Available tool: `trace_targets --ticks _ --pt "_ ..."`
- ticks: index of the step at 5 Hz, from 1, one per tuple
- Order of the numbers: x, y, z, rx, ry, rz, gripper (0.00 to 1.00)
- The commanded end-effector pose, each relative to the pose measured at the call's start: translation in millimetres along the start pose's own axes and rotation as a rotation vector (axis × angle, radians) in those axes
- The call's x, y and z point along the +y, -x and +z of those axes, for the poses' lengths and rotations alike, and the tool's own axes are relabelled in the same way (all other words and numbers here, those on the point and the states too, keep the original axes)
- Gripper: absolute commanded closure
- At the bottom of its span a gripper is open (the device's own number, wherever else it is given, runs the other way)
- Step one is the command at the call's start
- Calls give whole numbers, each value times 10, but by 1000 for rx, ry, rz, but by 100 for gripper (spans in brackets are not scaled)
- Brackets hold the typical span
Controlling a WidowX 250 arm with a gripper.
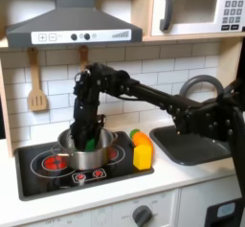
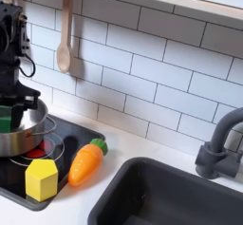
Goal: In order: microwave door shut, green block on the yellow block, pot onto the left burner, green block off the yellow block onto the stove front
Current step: 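Take the green block out of the pot and put it on the yellow block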
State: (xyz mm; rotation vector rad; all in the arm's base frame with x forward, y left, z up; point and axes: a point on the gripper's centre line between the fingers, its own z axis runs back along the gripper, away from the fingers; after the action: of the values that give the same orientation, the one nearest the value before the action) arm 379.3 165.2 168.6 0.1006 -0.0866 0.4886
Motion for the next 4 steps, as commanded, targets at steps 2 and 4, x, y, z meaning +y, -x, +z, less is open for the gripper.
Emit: trace_targets --ticks 2,4 --pt "-34 -92 197 -47 38 -21 100" --pt "-19 -84 413 -59 62 -33 100"
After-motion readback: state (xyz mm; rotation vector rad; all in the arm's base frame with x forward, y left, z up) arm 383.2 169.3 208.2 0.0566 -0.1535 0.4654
